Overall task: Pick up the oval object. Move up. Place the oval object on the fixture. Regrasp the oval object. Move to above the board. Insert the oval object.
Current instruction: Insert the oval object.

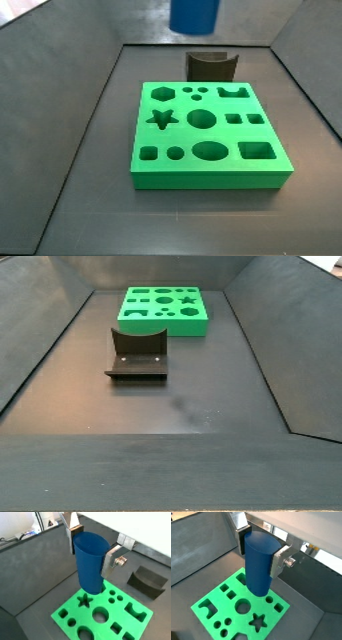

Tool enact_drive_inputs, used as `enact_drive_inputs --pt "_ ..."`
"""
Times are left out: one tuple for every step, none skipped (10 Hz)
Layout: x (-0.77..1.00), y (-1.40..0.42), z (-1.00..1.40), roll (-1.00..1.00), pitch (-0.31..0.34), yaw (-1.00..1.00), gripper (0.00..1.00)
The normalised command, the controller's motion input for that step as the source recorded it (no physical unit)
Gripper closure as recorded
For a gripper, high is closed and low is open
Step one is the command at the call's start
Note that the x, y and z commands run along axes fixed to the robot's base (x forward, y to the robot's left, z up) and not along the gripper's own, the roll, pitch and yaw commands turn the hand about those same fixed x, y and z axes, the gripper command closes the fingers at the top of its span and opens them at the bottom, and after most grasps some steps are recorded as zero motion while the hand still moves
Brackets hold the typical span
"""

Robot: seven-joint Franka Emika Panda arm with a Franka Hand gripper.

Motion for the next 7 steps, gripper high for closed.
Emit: enact_drive_inputs --pt "0.16 -0.14 -0.29 0.00 -0.004 0.09 1.00" --pt "0.13 -0.12 -0.33 -0.02 -0.034 0.09 1.00" --pt "0.13 -0.12 -0.31 -0.02 -0.027 0.10 1.00" --pt "0.22 -0.16 -0.33 0.00 0.000 0.11 1.00" --pt "0.27 -0.21 -0.29 0.00 0.000 0.11 1.00" --pt "0.34 -0.23 -0.30 0.00 0.000 0.09 1.00" --pt "0.26 -0.21 -0.31 0.00 0.000 0.07 1.00"
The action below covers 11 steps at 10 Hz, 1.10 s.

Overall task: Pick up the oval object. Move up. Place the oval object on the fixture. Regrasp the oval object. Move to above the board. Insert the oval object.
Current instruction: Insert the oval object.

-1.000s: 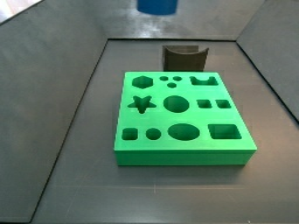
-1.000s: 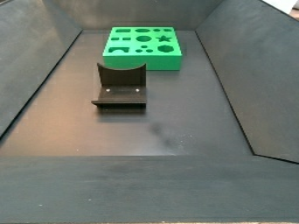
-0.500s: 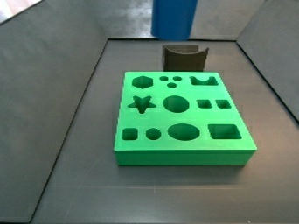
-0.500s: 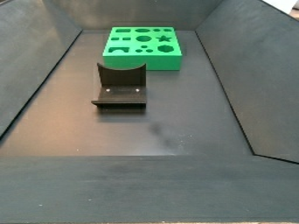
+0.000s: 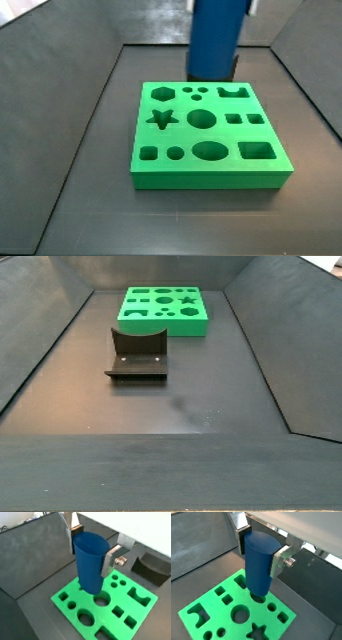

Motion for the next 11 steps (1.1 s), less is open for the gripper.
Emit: enact_drive_inputs --pt "0.24 -0.15 -0.38 0.00 0.000 0.08 1.00" --pt "0.11 -0.10 -0.36 -0.02 -0.069 0.07 1.00" --pt "0.12 -0.09 -0.37 -0.02 -0.060 0.07 1.00" --pt "0.09 -0.08 -0.36 -0.03 -0.064 0.07 1.00" --pt "0.13 -0.09 -0.35 -0.02 -0.043 0.07 1.00" --pt "0.12 -0.13 -0.33 0.00 -0.026 0.07 1.00" --pt "0.21 -0.14 -0.33 0.00 0.000 0.03 1.00" --pt "0.14 -0.15 -0.34 0.00 0.010 0.01 1.00" --pt "0.15 -0.11 -0.36 0.00 0.000 0.00 1.00" --pt "0.05 -0.11 -0.37 0.00 -0.001 0.00 1.00" --pt "0.08 -0.08 -0.38 0.00 0.000 0.00 1.00"
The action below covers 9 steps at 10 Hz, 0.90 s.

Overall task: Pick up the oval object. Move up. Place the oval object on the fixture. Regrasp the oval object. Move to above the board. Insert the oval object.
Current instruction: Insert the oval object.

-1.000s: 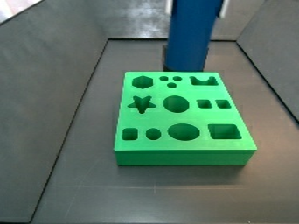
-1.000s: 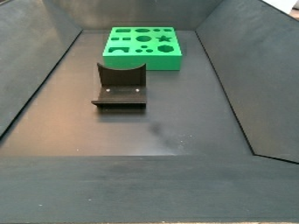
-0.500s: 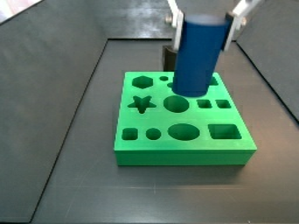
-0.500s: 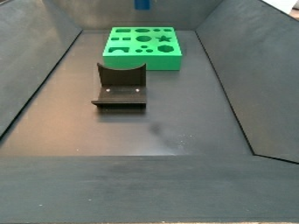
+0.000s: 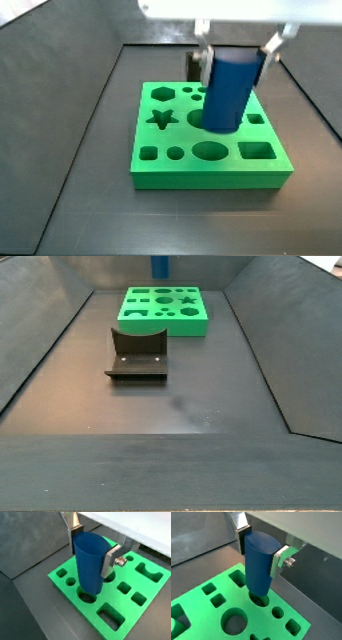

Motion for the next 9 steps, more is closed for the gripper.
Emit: enact_drive_inputs --pt "0.00 -0.08 -0.39 0.00 -0.029 0.00 1.00" --pt "0.00 -0.06 -0.42 0.00 -0.004 0.00 1.00" --pt "0.00 -0.05 -0.43 0.02 0.000 0.00 1.00" --pt "0.00 -0.05 -0.39 0.01 0.000 0.00 1.00" --pt "0.00 -0.04 -0.43 0.03 0.000 0.00 1.00" --pt "0.00 -0.02 -0.42 0.03 0.000 0.03 1.00" --pt "0.00 0.00 -0.43 0.05 0.000 0.06 1.00" --pt "0.00 0.00 -0.41 0.03 0.000 0.09 1.00" --pt "0.00 0.00 -0.44 0.04 0.000 0.07 1.00"
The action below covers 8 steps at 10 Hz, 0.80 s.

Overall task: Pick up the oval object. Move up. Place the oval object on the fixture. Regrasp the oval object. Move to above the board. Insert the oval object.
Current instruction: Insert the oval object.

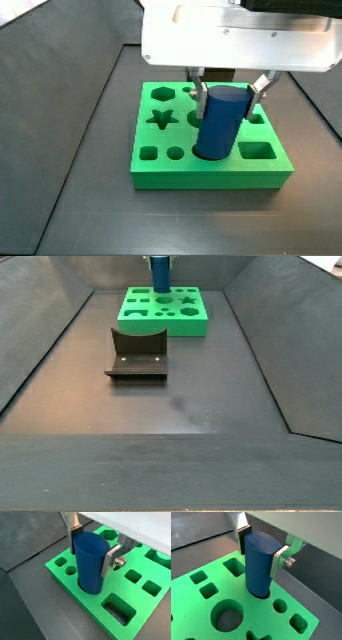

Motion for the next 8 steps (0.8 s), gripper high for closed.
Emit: enact_drive_inputs --pt "0.00 0.00 -0.47 0.05 0.000 0.06 1.00" --pt "-0.14 0.00 -0.52 0.06 0.000 0.02 1.00" --pt "-0.19 0.00 -0.54 0.06 0.000 0.01 1.00" --pt "-0.21 0.00 -0.56 0.05 0.000 0.00 1.00" --pt "-0.24 0.00 -0.54 0.05 0.000 0.00 1.00" --pt "-0.16 0.00 -0.52 0.01 -0.039 0.01 1.00" --pt "-0.17 0.00 -0.51 0.02 -0.066 0.01 1.00" --pt "-0.09 0.00 -0.55 0.03 -0.057 0.03 1.00"
